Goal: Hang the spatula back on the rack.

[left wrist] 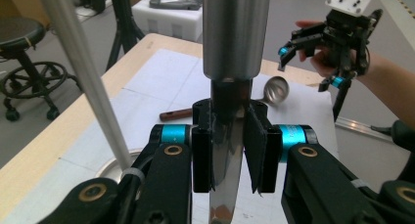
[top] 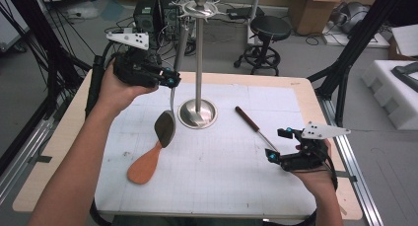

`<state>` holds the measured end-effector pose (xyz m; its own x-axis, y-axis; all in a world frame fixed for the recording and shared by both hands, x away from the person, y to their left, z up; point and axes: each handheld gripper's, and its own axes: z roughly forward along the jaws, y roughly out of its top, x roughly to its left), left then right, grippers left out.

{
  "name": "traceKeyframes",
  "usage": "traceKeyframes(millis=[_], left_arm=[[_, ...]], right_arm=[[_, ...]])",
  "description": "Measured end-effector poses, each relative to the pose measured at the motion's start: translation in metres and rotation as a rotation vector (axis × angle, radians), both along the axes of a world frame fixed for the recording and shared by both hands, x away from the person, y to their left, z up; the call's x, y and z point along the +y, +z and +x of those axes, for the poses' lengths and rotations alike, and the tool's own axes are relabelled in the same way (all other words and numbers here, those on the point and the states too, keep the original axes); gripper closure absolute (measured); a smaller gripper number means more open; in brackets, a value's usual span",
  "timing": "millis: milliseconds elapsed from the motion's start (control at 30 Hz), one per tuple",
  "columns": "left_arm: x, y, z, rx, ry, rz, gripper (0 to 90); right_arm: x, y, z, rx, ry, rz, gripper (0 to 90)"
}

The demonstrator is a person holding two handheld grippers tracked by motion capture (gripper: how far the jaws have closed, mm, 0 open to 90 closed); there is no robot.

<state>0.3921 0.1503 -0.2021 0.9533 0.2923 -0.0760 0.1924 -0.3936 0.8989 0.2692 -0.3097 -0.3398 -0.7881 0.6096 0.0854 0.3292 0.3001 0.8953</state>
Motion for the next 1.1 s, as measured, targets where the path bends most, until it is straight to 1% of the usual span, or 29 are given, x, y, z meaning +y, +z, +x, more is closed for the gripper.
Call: traceKeyframes(millis=[133, 300, 433, 500, 567, 667, 833, 1000, 1100], left_arm=[[0.005, 0.003, 0.004, 0.001, 0.025, -0.005, 74.8], [0.011, 0.001, 0.010, 0.015, 0.051, -0.007, 74.7], [0.015, -0.003, 0.018, 0.033, 0.071, -0.004, 74.8], [0.016, -0.006, 0.023, 0.047, 0.080, -0.010, 74.8], [0.018, -0.009, 0.031, 0.061, 0.090, -0.003, 74.7], [0.019, -0.013, 0.037, 0.069, 0.100, 0.005, 74.7], [0.020, -0.013, 0.040, 0.071, 0.113, 0.000, 74.8], [0.019, -0.014, 0.040, 0.074, 0.107, 0.005, 74.8], [0.017, -0.015, 0.041, 0.083, 0.111, 0.009, 74.8]], right_arm=[[0.000, 0.000, 0.000, -0.002, 0.003, -0.009, 14.5], [-0.001, -0.001, 0.000, -0.001, 0.004, 0.000, 14.6], [-0.002, -0.001, 0.001, 0.005, 0.004, 0.000, 14.5], [-0.001, -0.001, 0.001, 0.004, 0.005, 0.003, 14.5], [-0.001, -0.002, 0.001, 0.002, 0.005, -0.002, 14.5], [-0.001, -0.002, 0.001, 0.002, 0.007, -0.004, 14.5], [-0.003, -0.003, 0.002, 0.009, 0.003, -0.004, 14.5], [-0.003, -0.003, 0.002, 0.008, 0.002, -0.001, 14.5], [-0.002, -0.003, 0.002, 0.003, 0.005, -0.006, 14.6]])
